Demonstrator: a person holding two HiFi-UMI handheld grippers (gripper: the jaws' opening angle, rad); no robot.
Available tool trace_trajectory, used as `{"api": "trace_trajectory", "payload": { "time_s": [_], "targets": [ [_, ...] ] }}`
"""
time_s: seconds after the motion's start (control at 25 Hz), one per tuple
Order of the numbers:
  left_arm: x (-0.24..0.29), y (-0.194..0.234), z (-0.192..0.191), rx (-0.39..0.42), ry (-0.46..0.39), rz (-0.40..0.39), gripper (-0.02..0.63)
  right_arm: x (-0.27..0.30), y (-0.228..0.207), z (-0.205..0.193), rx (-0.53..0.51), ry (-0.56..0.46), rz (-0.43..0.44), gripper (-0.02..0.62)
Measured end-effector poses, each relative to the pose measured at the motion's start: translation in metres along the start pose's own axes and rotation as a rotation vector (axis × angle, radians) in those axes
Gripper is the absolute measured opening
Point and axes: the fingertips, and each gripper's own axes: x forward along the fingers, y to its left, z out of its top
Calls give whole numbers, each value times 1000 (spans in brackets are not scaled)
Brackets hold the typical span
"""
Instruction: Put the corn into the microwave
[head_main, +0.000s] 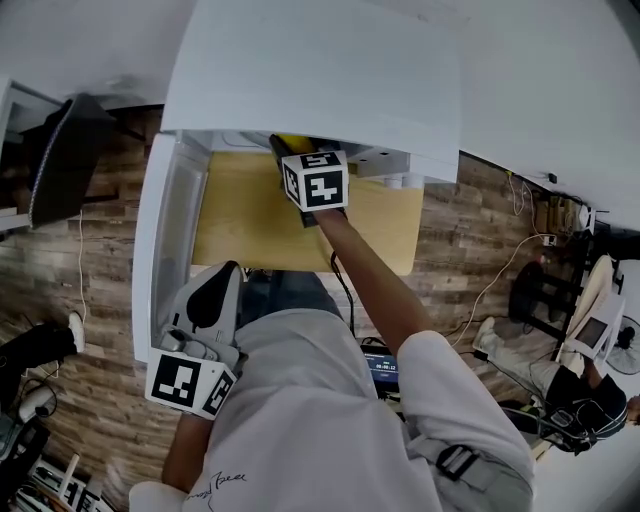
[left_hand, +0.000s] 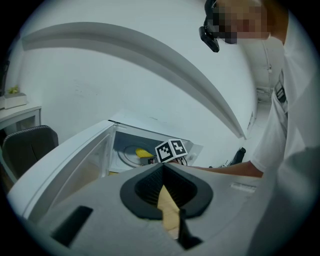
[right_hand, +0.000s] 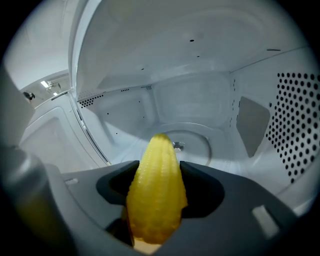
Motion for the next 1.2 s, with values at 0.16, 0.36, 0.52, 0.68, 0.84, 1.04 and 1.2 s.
{"api": "trace_trajectory", "payload": {
  "time_s": [0.16, 0.36, 0.52, 0.68, 0.84, 1.04, 1.2],
  "targets": [
    [3, -1, -2, -3, 6, -3, -12, 8, -4, 1, -22, 0, -11, 265],
    [3, 0, -7, -10, 22, -1, -12, 15, -7, 2, -44, -9, -30, 265],
    [3, 1, -3, -38, 5, 2, -12, 21, -10, 3, -55, -14, -42, 265],
    [3, 3, -3, -40, 6, 12, -12, 26, -13, 6, -59, -30, -57, 265],
    [4, 0, -4, -61, 13, -1, -12, 30, -15, 5, -49, -35, -76, 265],
    [4, -2, -2, -71, 12, -8, -12, 36, -17, 9, -58, -49, -93, 265],
    [5, -3, -5, -79, 17, -9, -12, 38, -20, 9, -46, -63, -110, 265]
  ]
}}
